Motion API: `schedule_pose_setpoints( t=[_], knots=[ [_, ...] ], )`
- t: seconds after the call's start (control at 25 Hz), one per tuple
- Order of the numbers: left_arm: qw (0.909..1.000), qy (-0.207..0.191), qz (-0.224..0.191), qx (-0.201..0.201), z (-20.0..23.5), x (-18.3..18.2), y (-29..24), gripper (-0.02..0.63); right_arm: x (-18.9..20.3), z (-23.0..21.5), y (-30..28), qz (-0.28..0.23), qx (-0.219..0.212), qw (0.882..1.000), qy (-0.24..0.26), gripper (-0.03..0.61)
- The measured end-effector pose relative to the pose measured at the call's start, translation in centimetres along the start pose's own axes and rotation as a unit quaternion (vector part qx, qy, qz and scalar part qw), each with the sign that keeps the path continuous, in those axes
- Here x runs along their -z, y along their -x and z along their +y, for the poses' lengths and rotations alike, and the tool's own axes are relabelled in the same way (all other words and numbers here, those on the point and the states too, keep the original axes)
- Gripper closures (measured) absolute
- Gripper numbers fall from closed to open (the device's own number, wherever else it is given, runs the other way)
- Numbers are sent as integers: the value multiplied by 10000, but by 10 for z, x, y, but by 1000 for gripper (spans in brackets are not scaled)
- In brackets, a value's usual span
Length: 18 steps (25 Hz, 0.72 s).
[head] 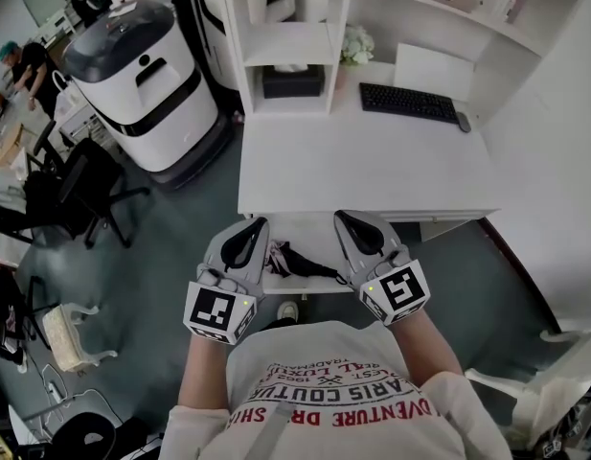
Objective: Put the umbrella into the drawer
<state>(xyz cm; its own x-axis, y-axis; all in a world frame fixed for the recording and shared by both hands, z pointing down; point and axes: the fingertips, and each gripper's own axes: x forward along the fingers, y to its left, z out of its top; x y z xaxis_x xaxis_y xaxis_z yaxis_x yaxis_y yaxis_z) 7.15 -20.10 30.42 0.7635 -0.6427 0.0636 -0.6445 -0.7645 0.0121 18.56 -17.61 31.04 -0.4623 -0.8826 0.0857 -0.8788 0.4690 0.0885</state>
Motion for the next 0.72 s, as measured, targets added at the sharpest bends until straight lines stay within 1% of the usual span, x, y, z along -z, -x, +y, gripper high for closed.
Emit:
schedule_pose_setpoints(
  t=[0.32,0.6,0.72],
  knots=[
    [9999,-7,-5,-115,1,-3,9,609,-1,7,4,-2,-18,10000,-89,580],
    [9999,9,32,-106,2,-2,11,609,0,10,4,-1,-40,9999,-151,578],
    [9999,22,29,-122,3,-2,11,609,2,10,3,25,-42,9999,-97,578]
  ],
)
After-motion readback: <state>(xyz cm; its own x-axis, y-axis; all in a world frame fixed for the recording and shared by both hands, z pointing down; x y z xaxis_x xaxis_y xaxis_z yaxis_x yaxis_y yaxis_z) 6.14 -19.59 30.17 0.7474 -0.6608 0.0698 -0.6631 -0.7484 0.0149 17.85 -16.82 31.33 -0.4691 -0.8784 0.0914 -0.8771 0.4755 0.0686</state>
